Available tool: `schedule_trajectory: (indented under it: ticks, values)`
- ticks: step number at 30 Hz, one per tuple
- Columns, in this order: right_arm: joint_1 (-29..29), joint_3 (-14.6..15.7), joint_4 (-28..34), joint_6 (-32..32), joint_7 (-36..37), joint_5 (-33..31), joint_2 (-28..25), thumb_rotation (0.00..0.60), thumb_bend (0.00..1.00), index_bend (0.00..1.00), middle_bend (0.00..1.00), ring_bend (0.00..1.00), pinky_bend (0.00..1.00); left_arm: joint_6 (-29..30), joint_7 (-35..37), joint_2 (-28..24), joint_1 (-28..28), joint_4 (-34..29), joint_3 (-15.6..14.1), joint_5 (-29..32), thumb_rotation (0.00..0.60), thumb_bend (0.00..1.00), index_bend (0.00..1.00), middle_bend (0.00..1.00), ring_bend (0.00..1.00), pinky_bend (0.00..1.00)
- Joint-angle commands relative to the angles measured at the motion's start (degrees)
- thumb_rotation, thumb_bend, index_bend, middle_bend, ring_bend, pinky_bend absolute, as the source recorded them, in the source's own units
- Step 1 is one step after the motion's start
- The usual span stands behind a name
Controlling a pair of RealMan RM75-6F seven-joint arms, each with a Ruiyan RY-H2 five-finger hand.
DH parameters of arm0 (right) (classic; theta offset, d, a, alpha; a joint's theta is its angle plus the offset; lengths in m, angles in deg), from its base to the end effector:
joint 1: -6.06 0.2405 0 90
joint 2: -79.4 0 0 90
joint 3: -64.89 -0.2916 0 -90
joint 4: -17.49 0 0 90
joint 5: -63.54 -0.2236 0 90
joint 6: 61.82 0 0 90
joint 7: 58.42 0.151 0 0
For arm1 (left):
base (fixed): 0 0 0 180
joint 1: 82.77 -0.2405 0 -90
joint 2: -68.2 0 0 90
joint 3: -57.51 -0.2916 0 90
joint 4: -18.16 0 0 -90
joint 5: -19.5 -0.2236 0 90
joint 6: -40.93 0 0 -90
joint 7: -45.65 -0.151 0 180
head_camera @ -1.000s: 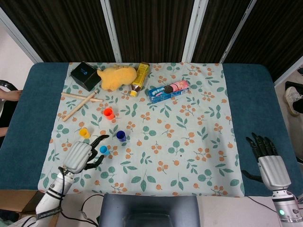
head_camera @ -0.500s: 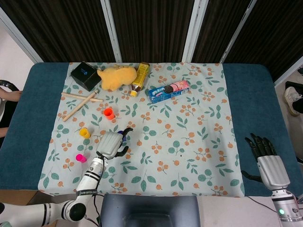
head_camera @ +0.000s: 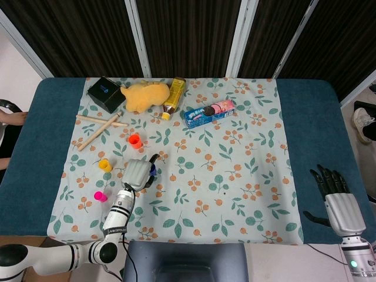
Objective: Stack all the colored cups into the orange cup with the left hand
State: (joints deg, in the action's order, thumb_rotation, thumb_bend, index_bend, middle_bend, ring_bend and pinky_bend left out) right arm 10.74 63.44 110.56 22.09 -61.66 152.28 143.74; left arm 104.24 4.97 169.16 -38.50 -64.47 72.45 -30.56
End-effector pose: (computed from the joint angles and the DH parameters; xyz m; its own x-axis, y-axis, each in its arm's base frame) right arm -0.3423 -0.1847 0.1503 0.4377 -0.0464 0.8979 -0.8986 -0.0575 0.4350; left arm -0.1390 0.3751 -0.0758 0.4935 0.2070 0.8447 0.8623 -0.2431 -0.4442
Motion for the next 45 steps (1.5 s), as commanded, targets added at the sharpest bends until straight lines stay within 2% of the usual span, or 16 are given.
schedule_trajectory:
  ticks: [1, 14, 21, 24, 25, 27, 29, 34, 37, 45]
  values:
    - [0.04, 0.12, 0.19, -0.19, 0.16, 0.08, -0.09, 0.6, 0.13, 0.0, 0.0, 0.0, 0.0, -0.28, 0.08, 0.22, 0.22, 1.11, -0.32, 0.58, 0.6, 0.38, 0.23, 1.0, 1.0, 1.0]
    - [-0.04, 0.41, 0.48, -0.29, 0.66, 0.43, -0.51, 0.6, 0.13, 0.0, 0.0, 0.0, 0.0, -0.65, 1.29, 0.58, 0.69, 4.14, -0.69, 1.3, 0.6, 0.37, 0.39, 1.0, 1.0, 1.0]
    - [-0.14, 0.43, 0.55, -0.05, 0.81, 0.59, -0.63, 0.6, 0.13, 0.0, 0.0, 0.0, 0.0, -0.38, 2.89, 0.27, 0.68, 4.12, -0.5, 0.45, 0.6, 0.37, 0.48, 1.0, 1.0, 1.0]
    - [-0.15, 0.44, 0.55, -0.08, 0.87, 0.59, -0.67, 0.6, 0.13, 0.0, 0.0, 0.0, 0.0, -0.18, 3.63, 0.04, 0.7, 3.91, -0.09, 0.08, 0.6, 0.37, 0.5, 1.0, 1.0, 1.0]
    - [-0.15, 0.43, 0.56, -0.09, 0.95, 0.57, -0.7, 0.6, 0.13, 0.0, 0.0, 0.0, 0.0, 0.13, 4.4, -0.27, 0.74, 3.57, 0.62, -0.12, 0.6, 0.37, 0.5, 1.0, 1.0, 1.0]
    - [-0.2, 0.37, 0.6, -0.08, 1.18, 0.36, -0.89, 0.6, 0.13, 0.0, 0.0, 0.0, 0.0, 2.15, 7.0, -1.56, 1.09, 3.23, 4.18, -0.97, 0.6, 0.37, 0.5, 1.0, 1.0, 1.0]
    - [-0.21, 0.38, 0.66, -0.11, 1.29, 0.35, -1.01, 0.6, 0.13, 0.0, 0.0, 0.0, 0.0, 3.15, 7.78, -2.16, 1.54, 4.31, 5.87, -1.42, 0.6, 0.37, 0.5, 1.0, 1.0, 1.0]
    - [-0.41, 0.35, 0.83, 0.37, 1.78, 0.58, -1.48, 0.6, 0.13, 0.0, 0.0, 0.0, 0.0, 3.7, 10.51, -1.71, 3.66, 12.59, 9.69, -1.6, 0.6, 0.37, 0.5, 1.0, 1.0, 1.0]
    - [-0.55, 0.13, 0.83, 0.75, 2.0, 0.38, -1.64, 0.6, 0.13, 0.0, 0.0, 0.0, 0.0, 2.21, 11.91, -1.5, 4.21, 15.55, 10.56, -0.44, 0.6, 0.37, 0.49, 1.0, 1.0, 1.0]
    - [-0.39, 0.21, 0.93, 0.18, 1.59, 0.28, -1.46, 0.6, 0.13, 0.0, 0.0, 0.0, 0.0, 0.34, 11.77, -0.06, 4.78, 18.03, 9.0, 0.34, 0.6, 0.37, 0.49, 1.0, 1.0, 1.0]
